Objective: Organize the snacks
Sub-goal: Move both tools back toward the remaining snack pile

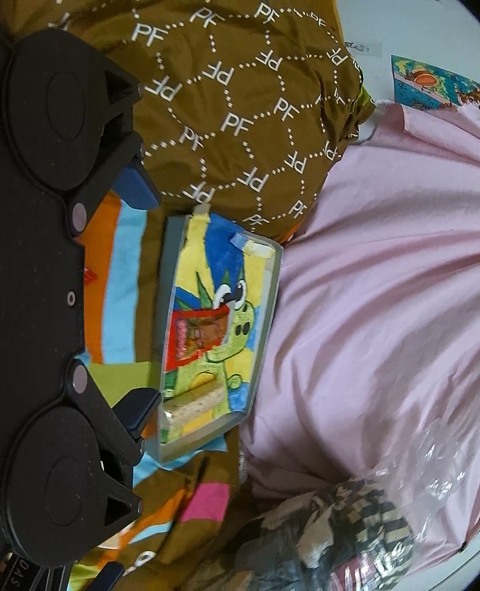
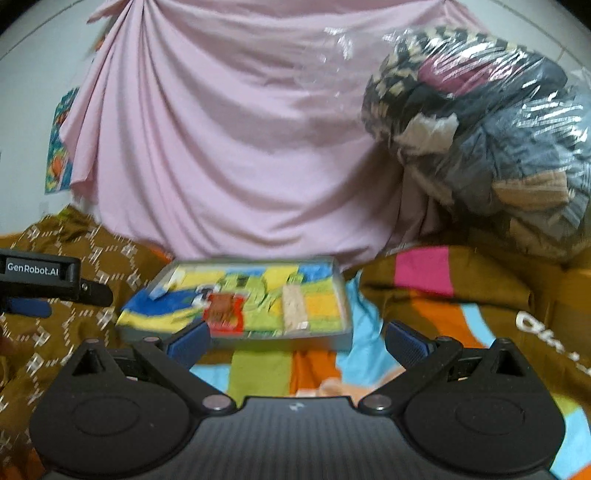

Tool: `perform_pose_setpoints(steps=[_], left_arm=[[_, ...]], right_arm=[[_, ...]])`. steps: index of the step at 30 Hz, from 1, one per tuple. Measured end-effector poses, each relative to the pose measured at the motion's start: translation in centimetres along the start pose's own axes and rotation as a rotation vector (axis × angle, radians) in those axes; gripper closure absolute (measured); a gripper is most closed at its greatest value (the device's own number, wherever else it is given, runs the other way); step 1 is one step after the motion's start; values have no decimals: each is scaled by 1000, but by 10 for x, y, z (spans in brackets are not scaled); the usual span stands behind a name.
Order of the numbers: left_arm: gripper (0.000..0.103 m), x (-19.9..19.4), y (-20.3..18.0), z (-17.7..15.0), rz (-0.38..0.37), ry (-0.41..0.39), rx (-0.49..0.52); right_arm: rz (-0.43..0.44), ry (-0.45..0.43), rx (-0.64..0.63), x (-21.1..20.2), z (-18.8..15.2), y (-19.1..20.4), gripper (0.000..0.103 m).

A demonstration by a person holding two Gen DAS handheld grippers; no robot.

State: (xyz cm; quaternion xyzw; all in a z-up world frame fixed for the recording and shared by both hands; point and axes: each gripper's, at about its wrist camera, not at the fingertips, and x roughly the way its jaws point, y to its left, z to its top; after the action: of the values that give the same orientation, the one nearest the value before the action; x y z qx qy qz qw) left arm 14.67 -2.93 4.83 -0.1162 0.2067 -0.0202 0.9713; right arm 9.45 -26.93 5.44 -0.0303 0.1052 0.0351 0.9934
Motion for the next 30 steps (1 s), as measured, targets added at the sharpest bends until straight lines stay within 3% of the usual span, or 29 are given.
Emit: perform_pose_setpoints(steps=[13,19,30], left_arm=[[1,-17,16,-49,-94,111,181],[1,-13,20,-67,-155,191,224],[1,-3,23,-77,-202,226,229]], right_arm=[[102,386,-155,6,-50,52,0],[115,452,-220,18,-62,66,0],[99,517,-237,46,-78,72,0]])
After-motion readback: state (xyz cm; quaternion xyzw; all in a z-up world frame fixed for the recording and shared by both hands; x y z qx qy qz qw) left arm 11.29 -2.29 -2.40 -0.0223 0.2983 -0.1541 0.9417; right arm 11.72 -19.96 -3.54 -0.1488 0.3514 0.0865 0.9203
